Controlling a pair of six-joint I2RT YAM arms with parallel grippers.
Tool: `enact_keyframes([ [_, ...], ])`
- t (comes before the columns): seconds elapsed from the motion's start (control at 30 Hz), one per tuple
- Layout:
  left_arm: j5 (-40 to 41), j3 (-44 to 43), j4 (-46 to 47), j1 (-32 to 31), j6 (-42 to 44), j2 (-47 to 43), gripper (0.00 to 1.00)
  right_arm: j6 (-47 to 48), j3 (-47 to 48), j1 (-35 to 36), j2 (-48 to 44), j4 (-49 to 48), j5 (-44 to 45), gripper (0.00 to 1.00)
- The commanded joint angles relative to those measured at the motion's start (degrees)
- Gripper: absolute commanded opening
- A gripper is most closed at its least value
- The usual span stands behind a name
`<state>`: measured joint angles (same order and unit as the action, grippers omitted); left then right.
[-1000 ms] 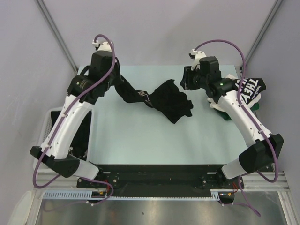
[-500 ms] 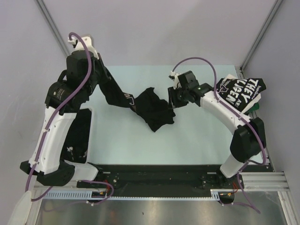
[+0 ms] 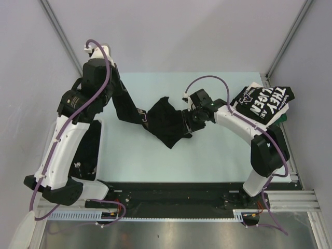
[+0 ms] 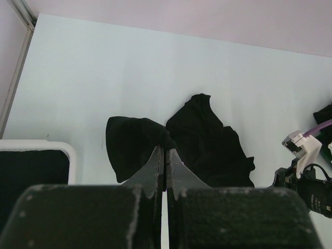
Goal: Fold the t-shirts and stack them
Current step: Flatten out the tshirt
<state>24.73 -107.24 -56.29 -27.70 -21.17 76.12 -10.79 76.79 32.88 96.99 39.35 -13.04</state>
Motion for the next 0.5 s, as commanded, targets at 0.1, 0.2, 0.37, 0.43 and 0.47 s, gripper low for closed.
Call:
enact_keyframes([
  [0.1, -1.0, -0.6, 1.63, 0.28, -0.54, -0.62, 0.0, 0.5, -0.68, 0.16, 3.11, -3.58, -1.02, 0.44],
  [0.2, -1.26, -0.69, 1.45, 0.28, -0.54, -0.62, 0.0, 0.5, -0.86, 0.16, 4.08, -4.9, -0.06, 0.45],
  [0.37, -1.35, -0.16, 0.75, 0.28, -0.72, -1.15, 0.0, 0.85, -0.77, -0.27, 5.75, -7.53, 2.67, 0.47],
  [0.43, -1.18, 0.19, 0.4, 0.37, -0.72, -1.49, 0.0, 1.2, -0.77, -0.54, 5.75, -8.41, 3.8, 0.48],
  [0.47, -1.09, 0.28, 0.31, 0.37, -0.72, -1.58, 0.0, 1.82, -0.77, -0.71, 5.67, -8.68, 4.07, 0.48],
])
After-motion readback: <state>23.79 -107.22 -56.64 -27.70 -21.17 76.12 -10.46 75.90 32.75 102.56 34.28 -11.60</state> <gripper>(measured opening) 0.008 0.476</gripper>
